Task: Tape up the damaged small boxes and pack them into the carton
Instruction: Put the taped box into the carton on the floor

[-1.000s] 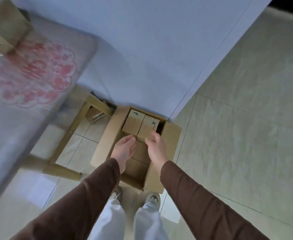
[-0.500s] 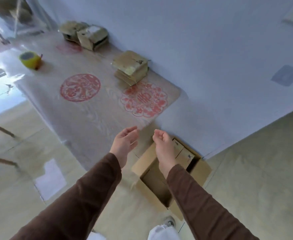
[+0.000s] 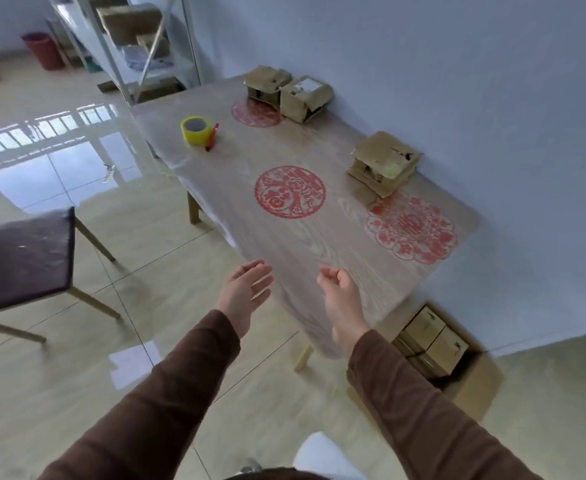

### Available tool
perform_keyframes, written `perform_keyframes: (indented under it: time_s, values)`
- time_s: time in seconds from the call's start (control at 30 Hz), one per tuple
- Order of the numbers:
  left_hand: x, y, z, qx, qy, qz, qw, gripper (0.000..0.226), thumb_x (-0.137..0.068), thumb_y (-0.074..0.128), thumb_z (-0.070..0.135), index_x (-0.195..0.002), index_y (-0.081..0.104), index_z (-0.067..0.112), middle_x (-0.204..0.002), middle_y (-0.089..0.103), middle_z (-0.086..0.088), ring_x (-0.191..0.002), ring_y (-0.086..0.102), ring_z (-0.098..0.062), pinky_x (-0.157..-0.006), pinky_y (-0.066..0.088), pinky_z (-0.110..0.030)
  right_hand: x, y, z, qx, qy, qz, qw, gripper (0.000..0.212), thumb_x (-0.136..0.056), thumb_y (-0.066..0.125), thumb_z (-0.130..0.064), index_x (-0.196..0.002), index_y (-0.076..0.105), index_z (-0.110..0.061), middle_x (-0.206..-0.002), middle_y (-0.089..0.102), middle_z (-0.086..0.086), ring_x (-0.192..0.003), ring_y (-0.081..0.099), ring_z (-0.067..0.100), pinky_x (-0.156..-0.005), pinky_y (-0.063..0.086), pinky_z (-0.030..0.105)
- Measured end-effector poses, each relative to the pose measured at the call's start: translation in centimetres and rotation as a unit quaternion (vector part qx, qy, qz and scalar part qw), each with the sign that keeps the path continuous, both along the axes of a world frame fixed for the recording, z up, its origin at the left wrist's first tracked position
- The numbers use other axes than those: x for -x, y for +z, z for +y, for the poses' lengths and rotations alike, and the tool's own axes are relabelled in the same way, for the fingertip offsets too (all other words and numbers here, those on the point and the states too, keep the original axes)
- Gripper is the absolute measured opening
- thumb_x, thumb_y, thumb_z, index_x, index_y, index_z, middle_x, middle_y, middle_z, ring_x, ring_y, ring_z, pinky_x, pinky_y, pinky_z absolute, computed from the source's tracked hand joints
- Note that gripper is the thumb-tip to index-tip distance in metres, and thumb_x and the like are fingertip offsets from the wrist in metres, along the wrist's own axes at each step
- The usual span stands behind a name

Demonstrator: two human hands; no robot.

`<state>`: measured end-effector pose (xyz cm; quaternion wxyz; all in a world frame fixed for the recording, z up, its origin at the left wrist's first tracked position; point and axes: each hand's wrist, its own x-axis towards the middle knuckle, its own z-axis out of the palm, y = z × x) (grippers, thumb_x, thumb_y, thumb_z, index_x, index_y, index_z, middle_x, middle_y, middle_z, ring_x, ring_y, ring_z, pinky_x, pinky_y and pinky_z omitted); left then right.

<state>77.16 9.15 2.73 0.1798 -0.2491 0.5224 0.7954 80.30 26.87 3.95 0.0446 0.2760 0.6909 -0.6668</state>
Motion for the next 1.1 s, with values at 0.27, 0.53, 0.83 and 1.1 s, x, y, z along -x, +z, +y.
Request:
perform_keyframes:
  time_s: [0.27, 0.53, 0.83, 1.1]
  values:
    - [7.8, -1.7, -4.2, -0.006, -0.022, -0.033, 0.999, 0.030, -0.097, 0.064, 0.015, -0.126, 0.063, 0.006, -0.116, 0.072, -0.010, -0.102, 0.069, -0.023, -0.089, 0.057, -0.036, 8.4, -2.1, -4.4, -0.009, -0.043, -0.015, 0.999, 0.017, -0.101, 0.055, -0.015, -0.115, 0.062, -0.020, -0.118, 0.063, -0.006, -0.113, 0.057, 0.009, -0.102, 0.045, 0.031]
    - [20.6, 0.3, -10.5, 0.025, -0.011, -0.021, 0.999, 0.020, -0.097, 0.063, 0.013, -0.116, 0.066, 0.010, -0.106, 0.072, -0.007, -0.092, 0.069, -0.020, -0.081, 0.056, -0.032, 21.7, -1.6, -11.0, 0.027, -0.030, -0.009, 0.999, 0.016, -0.101, 0.053, -0.012, -0.114, 0.062, -0.017, -0.117, 0.063, -0.004, -0.111, 0.057, 0.011, -0.093, 0.040, 0.027]
    - [33.7, -0.1, -16.7, 0.034, -0.057, -0.025, 0.998, 0.019, -0.098, 0.061, 0.014, -0.116, 0.066, 0.010, -0.106, 0.071, -0.007, -0.092, 0.068, -0.020, -0.078, 0.055, -0.031, 33.7, -1.6, -17.5, 0.019, -0.059, -0.007, 0.998, 0.015, -0.101, 0.053, -0.013, -0.111, 0.062, -0.018, -0.117, 0.063, -0.004, -0.109, 0.058, 0.011, -0.089, 0.040, 0.025]
    - [44.9, 0.0, -15.9, 0.017, -0.200, -0.006, 0.980, 0.011, -0.100, 0.060, 0.017, -0.109, 0.065, 0.013, -0.106, 0.072, -0.008, -0.091, 0.068, -0.021, -0.082, 0.054, -0.032, 39.4, 0.3, -17.5, -0.009, -0.171, 0.010, 0.985, 0.032, -0.102, 0.054, -0.019, -0.135, 0.056, -0.018, -0.126, 0.057, -0.007, -0.116, 0.055, 0.011, -0.084, 0.043, 0.017]
